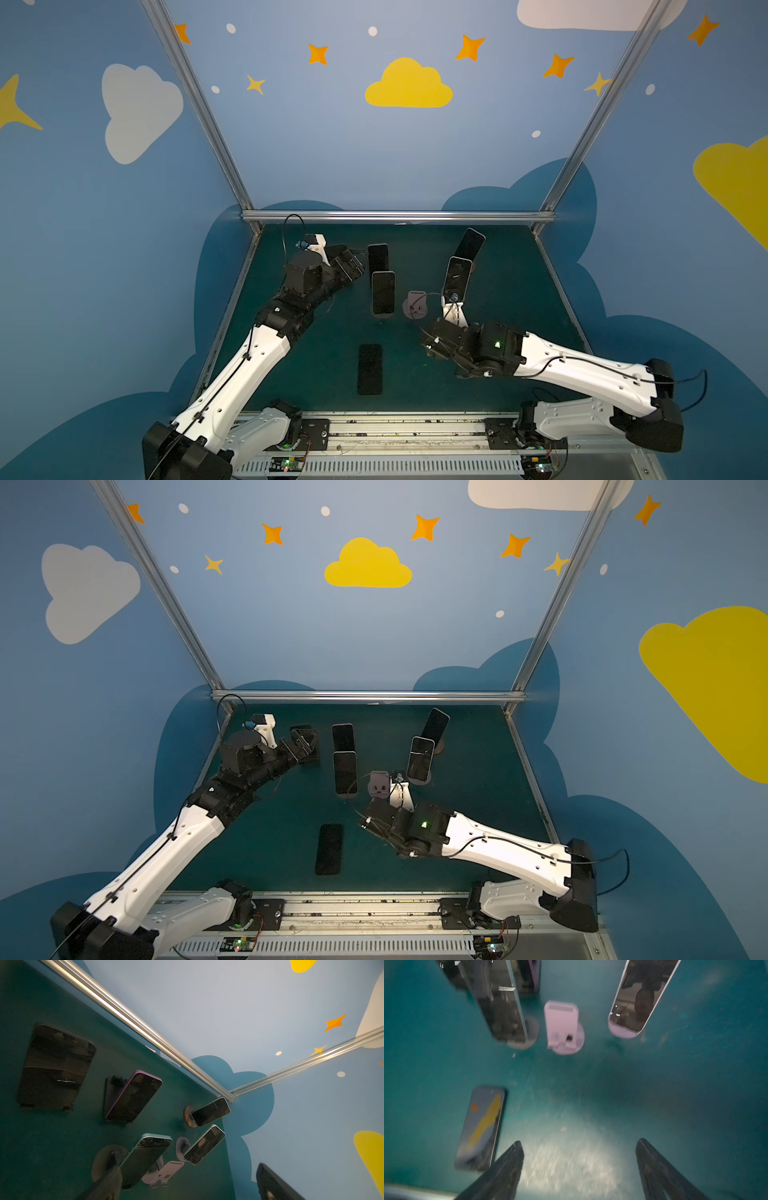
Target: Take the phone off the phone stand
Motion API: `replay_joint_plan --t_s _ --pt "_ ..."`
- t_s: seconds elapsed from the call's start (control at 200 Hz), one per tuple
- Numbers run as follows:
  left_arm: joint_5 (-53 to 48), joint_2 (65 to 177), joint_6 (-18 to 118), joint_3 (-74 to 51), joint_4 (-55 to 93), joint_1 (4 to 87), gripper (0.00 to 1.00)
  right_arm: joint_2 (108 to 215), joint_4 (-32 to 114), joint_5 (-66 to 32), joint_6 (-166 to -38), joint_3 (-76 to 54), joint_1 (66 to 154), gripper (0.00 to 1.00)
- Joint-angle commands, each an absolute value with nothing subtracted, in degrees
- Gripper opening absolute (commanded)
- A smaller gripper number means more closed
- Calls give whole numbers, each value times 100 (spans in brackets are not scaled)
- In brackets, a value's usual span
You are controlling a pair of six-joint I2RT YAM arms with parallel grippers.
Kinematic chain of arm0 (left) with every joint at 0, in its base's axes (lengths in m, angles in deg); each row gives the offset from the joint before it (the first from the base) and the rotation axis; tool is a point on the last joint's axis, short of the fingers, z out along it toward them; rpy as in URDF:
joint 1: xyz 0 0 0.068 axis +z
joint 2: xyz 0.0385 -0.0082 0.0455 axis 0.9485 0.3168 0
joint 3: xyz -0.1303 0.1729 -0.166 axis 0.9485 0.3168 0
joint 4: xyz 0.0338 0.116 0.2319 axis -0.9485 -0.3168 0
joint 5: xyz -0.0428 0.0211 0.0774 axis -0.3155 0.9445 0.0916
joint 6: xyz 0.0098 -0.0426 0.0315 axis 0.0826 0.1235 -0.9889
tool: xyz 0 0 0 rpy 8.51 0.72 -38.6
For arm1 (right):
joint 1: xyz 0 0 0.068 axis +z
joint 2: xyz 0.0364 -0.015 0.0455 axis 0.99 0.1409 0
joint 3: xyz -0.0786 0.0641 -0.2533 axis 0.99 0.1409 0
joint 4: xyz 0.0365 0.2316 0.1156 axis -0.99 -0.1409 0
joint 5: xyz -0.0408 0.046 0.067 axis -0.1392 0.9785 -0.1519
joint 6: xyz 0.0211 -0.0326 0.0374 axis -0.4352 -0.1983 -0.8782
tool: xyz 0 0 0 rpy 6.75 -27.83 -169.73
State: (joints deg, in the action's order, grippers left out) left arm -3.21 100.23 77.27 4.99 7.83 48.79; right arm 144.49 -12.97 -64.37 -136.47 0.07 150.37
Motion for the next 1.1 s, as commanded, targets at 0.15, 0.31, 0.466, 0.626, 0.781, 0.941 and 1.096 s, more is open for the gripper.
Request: replay_joint_plan --t_s 0.15,0.31,0.466,0.626,0.781,0.941,1.096 --pt "-678 10131 7462 519 1055 4477 100 14862 543 -6099 -12197 44 14194 88" --pt "-694 10274 7469 502 1029 4423 100 15481 883 -5599 -12151 -211 13705 91" --pt "-602 10329 7443 510 985 4428 100 16034 1254 -4939 -12081 -366 13350 91" --pt "-579 10358 7425 495 958 4428 100 16480 1348 -4726 -11989 -554 13262 91" --pt "-574 10339 7422 492 951 4425 100 16805 1359 -4785 -12085 -652 13185 91" --pt "-574 10325 7410 509 965 4428 100 17057 1292 -4722 -12132 -849 13114 87" --pt "-607 10313 7440 492 966 4428 100 17186 1226 -4779 -12189 -932 13078 85"
